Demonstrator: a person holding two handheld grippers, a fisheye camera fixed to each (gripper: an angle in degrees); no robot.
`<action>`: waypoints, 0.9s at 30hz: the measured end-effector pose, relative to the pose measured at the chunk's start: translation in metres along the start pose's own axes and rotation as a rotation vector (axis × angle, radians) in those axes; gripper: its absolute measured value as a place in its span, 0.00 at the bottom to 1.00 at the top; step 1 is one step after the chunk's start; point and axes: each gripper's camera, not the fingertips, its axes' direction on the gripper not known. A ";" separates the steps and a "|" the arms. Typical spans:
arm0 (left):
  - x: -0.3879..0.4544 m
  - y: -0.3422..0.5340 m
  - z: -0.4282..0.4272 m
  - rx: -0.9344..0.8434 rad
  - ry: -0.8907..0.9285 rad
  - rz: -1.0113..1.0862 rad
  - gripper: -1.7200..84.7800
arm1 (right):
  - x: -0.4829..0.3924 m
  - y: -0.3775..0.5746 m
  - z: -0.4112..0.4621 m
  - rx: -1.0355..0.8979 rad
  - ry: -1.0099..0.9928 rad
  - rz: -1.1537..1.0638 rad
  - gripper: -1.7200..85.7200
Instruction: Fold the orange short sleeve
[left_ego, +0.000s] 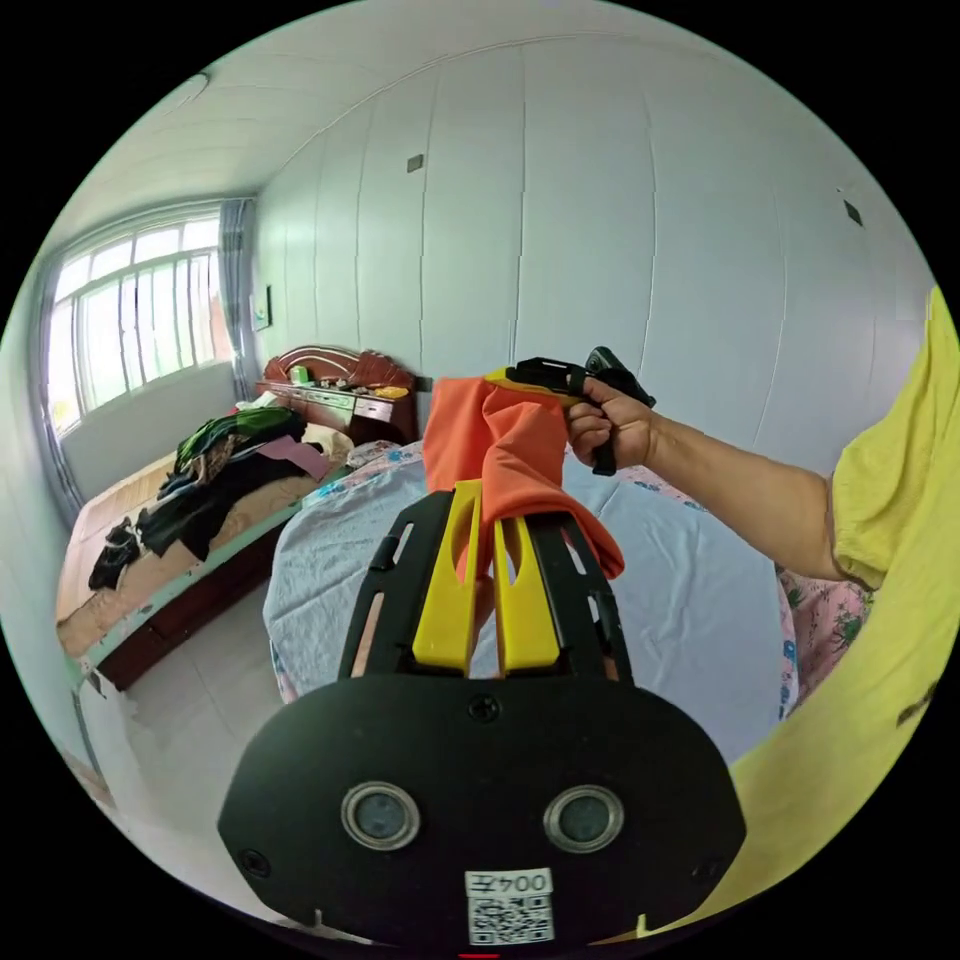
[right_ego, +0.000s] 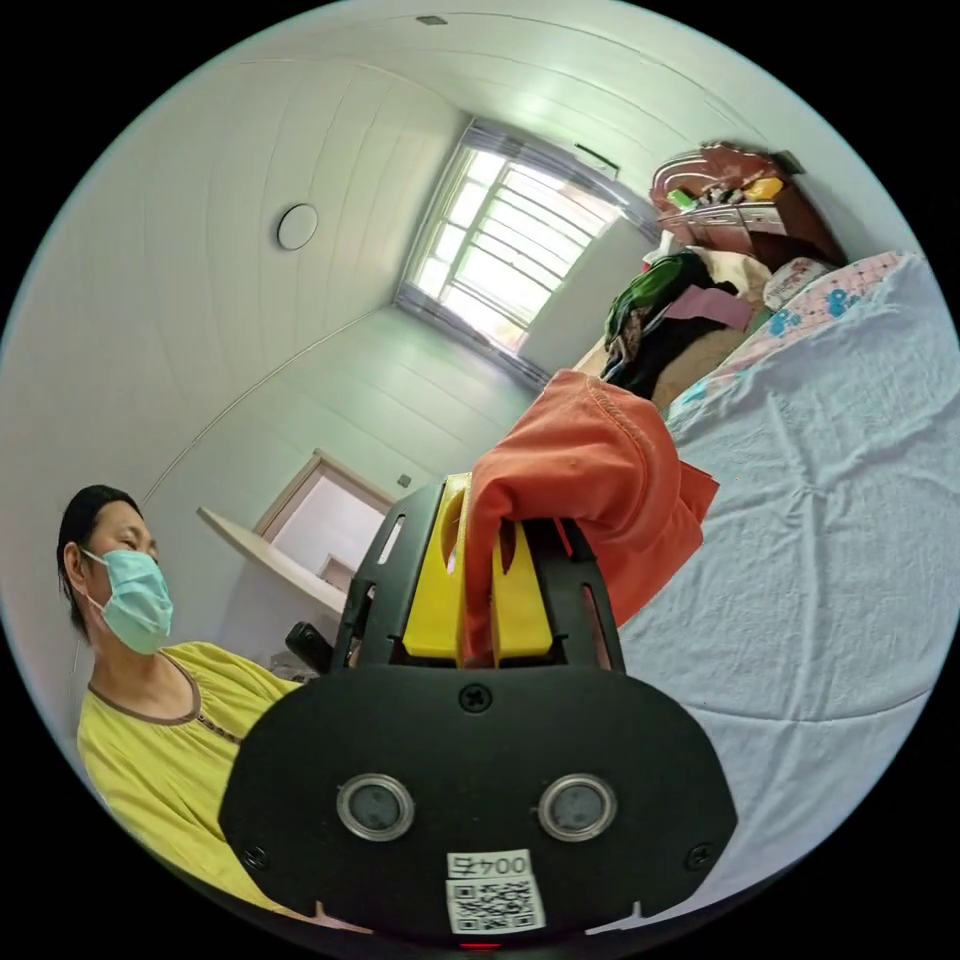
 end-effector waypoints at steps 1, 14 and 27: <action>0.003 0.007 -0.043 -0.003 -0.010 -0.029 0.02 | -0.011 0.015 0.023 -0.027 -0.015 -0.007 0.05; 0.081 0.169 -0.603 0.013 -0.376 -0.336 0.02 | -0.144 0.284 0.411 -0.425 -0.275 -0.052 0.05; 0.291 0.308 -1.085 0.093 -0.909 -0.714 0.02 | -0.340 0.623 0.759 -0.945 -0.563 -0.173 0.05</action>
